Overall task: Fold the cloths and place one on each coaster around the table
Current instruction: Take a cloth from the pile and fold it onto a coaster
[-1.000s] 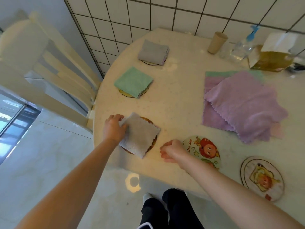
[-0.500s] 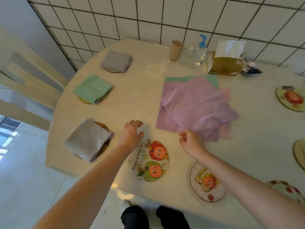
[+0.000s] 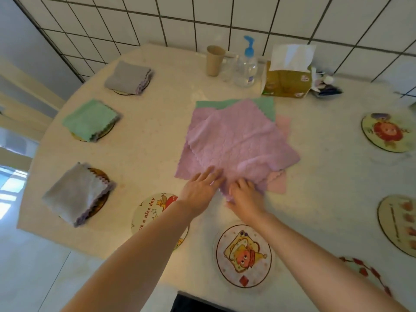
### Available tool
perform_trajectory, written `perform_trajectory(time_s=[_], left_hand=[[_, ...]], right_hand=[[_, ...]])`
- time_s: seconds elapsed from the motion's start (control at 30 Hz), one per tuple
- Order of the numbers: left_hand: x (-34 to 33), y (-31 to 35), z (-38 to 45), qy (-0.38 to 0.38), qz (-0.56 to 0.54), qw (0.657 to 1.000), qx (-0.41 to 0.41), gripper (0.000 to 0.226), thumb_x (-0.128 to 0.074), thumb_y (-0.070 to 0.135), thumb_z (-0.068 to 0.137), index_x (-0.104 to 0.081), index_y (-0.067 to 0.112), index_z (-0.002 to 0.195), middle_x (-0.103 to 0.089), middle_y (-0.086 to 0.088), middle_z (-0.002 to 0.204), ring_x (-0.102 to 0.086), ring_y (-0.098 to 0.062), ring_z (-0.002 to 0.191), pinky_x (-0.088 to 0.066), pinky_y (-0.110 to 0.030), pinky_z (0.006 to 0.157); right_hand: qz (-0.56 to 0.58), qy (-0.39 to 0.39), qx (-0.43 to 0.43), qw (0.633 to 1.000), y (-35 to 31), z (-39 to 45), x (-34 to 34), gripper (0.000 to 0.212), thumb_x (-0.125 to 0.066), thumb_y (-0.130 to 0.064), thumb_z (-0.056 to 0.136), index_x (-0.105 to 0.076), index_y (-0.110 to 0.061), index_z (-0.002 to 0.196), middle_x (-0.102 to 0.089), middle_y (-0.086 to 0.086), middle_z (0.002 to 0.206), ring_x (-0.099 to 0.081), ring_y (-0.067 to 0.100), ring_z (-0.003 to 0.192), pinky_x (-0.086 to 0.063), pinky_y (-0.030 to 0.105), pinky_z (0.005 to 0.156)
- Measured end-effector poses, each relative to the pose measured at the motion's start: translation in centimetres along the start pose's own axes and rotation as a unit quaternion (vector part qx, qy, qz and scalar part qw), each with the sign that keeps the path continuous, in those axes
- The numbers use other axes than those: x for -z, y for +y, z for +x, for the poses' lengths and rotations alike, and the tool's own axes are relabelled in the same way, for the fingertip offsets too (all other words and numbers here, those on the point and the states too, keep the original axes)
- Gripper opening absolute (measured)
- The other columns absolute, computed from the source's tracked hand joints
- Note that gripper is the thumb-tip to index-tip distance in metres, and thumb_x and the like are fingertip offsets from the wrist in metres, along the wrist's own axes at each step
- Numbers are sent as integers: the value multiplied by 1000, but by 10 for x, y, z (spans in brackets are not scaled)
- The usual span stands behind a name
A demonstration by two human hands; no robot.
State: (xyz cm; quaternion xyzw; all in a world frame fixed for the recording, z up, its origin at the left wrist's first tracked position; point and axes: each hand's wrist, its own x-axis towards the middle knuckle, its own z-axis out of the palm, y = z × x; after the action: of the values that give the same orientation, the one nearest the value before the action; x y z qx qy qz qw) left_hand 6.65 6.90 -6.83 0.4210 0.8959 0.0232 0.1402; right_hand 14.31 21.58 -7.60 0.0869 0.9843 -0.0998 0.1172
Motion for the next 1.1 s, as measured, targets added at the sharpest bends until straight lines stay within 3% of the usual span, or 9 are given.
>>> perform_trajectory(time_s=[0.17,0.3,0.4,0.53,0.67,0.77,0.87,0.97,1.1], left_hand=[[-5,-5,14,-36,1,999,-5,56,-40,18,99,-19,25,150,-8,4,160,-4,-20,147,-11,-38,119],[-3,-12,25,-14,-21,999,-34,50,-49,36,94,-38,27,142,-28,6,154,-19,-21,144,-20,-38,116],[3,-16,39,14,-101,995,-13,47,-53,48,89,-52,26,131,-52,4,134,-41,-23,129,-34,-39,106],[21,-24,62,78,-197,974,85,26,-57,25,90,-64,19,115,-60,-4,111,-53,-27,108,-48,-41,83],[40,-48,80,126,-173,964,160,20,-56,9,85,-70,13,100,-63,-13,104,-55,-35,101,-48,-41,79],[57,-70,87,152,-226,935,226,17,-50,8,88,-67,5,89,-62,-21,97,-59,-38,91,-42,-34,71],[79,-92,89,210,-344,866,296,16,-46,8,91,-61,2,91,-61,-24,91,-61,-36,82,-53,-38,71],[110,-108,85,270,-452,794,303,12,-46,11,93,-54,11,85,-56,-16,86,-59,-28,78,-57,-40,67],[161,-120,66,349,-373,817,269,12,-44,18,91,-48,16,79,-51,-10,80,-45,-18,73,-34,-31,60]], right_hand=[[100,15,23,995,13,0,11,11,-56,-29,90,-62,-22,95,-59,-4,100,-53,18,98,-47,31,71],[152,22,34,988,12,4,31,15,-52,-33,92,-53,-22,82,-53,-7,85,-56,15,80,-38,25,55],[192,43,39,980,12,9,59,14,-44,-31,97,-46,-21,88,-55,-5,83,-57,20,72,-44,34,56],[217,104,34,970,16,20,99,12,-43,-27,98,-46,-17,91,-60,-1,74,-58,23,61,-41,34,52],[502,106,-8,858,12,33,128,16,-44,-17,99,-45,-20,83,-60,-3,78,-72,18,69,-53,33,52],[576,129,23,807,13,38,152,18,-40,-11,100,-44,-18,83,-61,11,85,-72,20,78,-57,34,66],[568,169,20,806,19,45,171,16,-42,-9,99,-46,-14,85,-62,10,82,-70,20,77,-58,33,73],[538,202,7,818,26,57,186,13,-46,-13,98,-50,-17,86,-63,10,89,-70,18,81,-57,34,78],[548,209,-6,810,23,69,210,10,-45,-15,98,-52,-13,91,-60,2,91,-68,14,91,-56,29,84]])
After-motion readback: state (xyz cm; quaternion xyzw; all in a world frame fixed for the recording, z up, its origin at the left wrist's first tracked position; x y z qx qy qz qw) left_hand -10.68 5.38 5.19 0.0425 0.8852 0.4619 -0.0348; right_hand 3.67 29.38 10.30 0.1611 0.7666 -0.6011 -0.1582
